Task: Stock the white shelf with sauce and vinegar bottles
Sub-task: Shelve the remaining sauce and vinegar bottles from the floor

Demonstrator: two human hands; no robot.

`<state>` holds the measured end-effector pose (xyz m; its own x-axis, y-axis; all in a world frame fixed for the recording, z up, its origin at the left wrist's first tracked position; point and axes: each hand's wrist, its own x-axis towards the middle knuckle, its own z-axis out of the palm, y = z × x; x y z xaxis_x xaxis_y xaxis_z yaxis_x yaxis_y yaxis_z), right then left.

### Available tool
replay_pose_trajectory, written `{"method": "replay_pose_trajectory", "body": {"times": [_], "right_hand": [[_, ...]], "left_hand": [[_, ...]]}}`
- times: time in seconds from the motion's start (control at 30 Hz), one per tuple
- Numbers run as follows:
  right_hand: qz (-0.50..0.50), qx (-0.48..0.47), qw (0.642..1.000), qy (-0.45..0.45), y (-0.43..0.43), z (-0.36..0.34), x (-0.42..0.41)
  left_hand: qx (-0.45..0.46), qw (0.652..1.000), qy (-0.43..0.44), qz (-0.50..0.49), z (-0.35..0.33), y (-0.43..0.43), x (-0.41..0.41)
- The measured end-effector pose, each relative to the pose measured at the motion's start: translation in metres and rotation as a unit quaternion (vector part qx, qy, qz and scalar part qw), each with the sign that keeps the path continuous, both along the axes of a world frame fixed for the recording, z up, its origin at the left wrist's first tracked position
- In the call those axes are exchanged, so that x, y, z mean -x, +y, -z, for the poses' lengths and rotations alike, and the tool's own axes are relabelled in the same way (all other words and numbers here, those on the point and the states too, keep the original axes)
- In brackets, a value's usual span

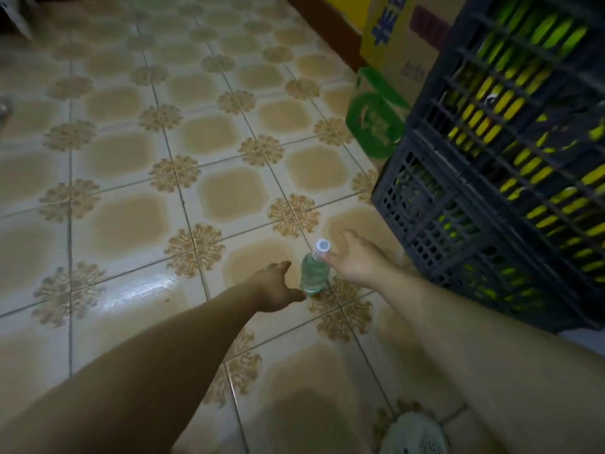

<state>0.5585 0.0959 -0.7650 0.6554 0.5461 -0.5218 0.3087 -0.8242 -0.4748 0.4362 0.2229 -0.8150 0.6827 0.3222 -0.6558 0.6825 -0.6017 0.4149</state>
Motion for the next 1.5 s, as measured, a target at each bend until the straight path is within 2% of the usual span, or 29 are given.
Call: {"method": "replay_pose_trajectory", "body": {"times": [0.13,0.27,0.4,0.5,0.63,0.77,1.0,1.13,1.27,1.37,1.5], "right_hand": [[0.041,-0.057,0.996,0.062,0.011,0.051,-0.014],[0.053,-0.12,0.989,0.066,0.016,0.085,-0.014],[0.079,-0.135,0.985,0.075,0.015,0.09,-0.002],[0.095,-0.154,0.981,0.074,0.008,0.068,0.01],[0.105,-0.201,0.973,0.052,-0.006,0.003,0.028],[0.128,-0.278,0.952,0.005,-0.022,-0.09,0.053],[0.158,-0.456,0.873,-0.066,-0.057,-0.29,0.115],[0.12,-0.497,0.854,-0.093,-0.085,-0.386,0.153],[0.09,-0.456,0.877,-0.126,-0.118,-0.443,0.192],[0.097,-0.508,0.844,-0.143,-0.146,-0.476,0.212],[0.102,-0.597,0.789,-0.102,-0.182,-0.515,0.232]], "left_hand": [[0.051,0.997,-0.025,-0.045,0.054,0.005,-0.033],[0.092,0.992,-0.045,-0.074,0.086,-0.001,-0.048],[0.109,0.988,-0.06,-0.096,0.091,-0.002,-0.041],[0.119,0.987,-0.065,-0.085,0.071,-0.003,-0.03],[0.141,0.982,-0.107,-0.069,0.016,-0.01,-0.009],[0.175,0.97,-0.16,-0.061,-0.071,-0.026,0.022],[0.217,0.928,-0.3,-0.034,-0.263,-0.068,0.098],[0.202,0.89,-0.405,-0.043,-0.353,-0.107,0.141],[0.161,0.828,-0.533,-0.067,-0.415,-0.149,0.173],[0.182,0.818,-0.545,-0.029,-0.448,-0.168,0.197],[0.258,0.821,-0.508,0.031,-0.481,-0.181,0.225]]}}
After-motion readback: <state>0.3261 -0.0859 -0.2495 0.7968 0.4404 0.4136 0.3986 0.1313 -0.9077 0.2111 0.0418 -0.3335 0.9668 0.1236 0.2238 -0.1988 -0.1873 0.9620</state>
